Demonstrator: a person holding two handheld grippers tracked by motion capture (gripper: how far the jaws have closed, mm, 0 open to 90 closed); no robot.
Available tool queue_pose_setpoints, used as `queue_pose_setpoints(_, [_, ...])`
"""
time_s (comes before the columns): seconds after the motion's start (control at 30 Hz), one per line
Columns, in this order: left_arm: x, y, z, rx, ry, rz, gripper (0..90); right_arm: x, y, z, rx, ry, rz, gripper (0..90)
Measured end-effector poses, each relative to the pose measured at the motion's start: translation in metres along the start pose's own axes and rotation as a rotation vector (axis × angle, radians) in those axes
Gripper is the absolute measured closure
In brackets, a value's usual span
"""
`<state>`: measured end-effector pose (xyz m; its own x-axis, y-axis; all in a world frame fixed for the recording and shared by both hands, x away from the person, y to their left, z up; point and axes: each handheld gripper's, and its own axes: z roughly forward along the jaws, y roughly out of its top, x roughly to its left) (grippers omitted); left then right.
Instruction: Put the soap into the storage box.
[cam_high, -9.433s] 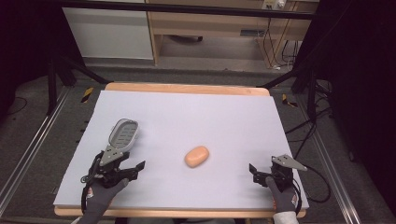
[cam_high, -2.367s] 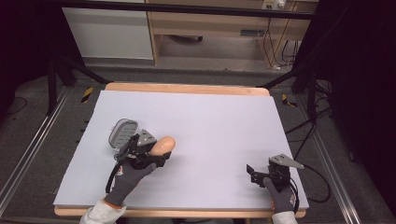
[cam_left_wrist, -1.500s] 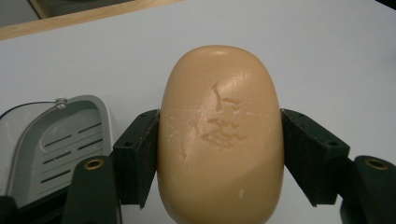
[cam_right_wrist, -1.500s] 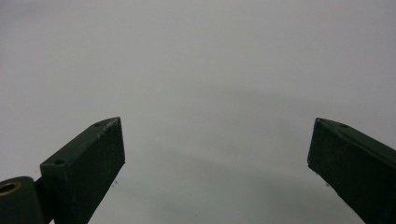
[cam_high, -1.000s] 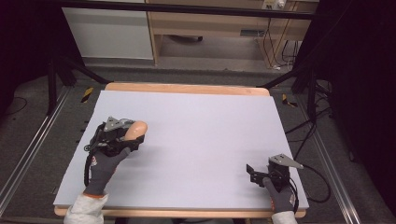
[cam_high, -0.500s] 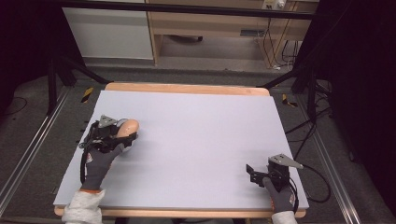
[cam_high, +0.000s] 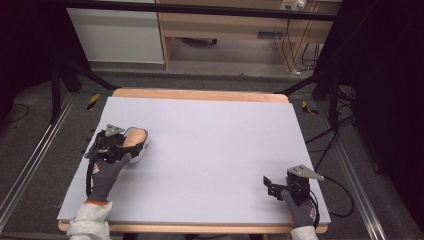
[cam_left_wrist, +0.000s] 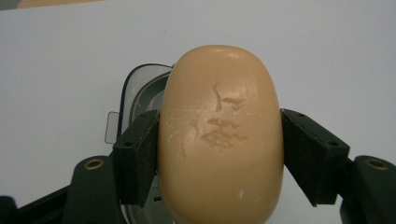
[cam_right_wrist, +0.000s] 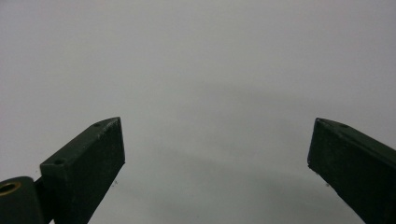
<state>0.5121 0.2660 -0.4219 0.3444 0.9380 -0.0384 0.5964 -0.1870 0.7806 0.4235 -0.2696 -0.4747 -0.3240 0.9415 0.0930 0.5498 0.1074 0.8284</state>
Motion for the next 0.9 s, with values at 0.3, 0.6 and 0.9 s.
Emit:
queue_pose_setpoints(0.3, [0.0051,-0.0032,0.0041,0.017,0.017,-0.007,31.0,-0.0006,-0.0003,0.0003,0.000,-0.004,-0.003,4.2])
queue_pose_setpoints(0.6, [0.0065,-0.0053,0.0082,0.028,0.029,-0.013,31.0,-0.0004,-0.0004,0.0003,0.002,-0.004,0.002,4.2])
queue_pose_setpoints(0.9, [0.0081,-0.0062,0.0102,0.028,0.027,-0.026,31.0,0.0001,-0.0004,0.0005,0.007,-0.002,0.004,4.2])
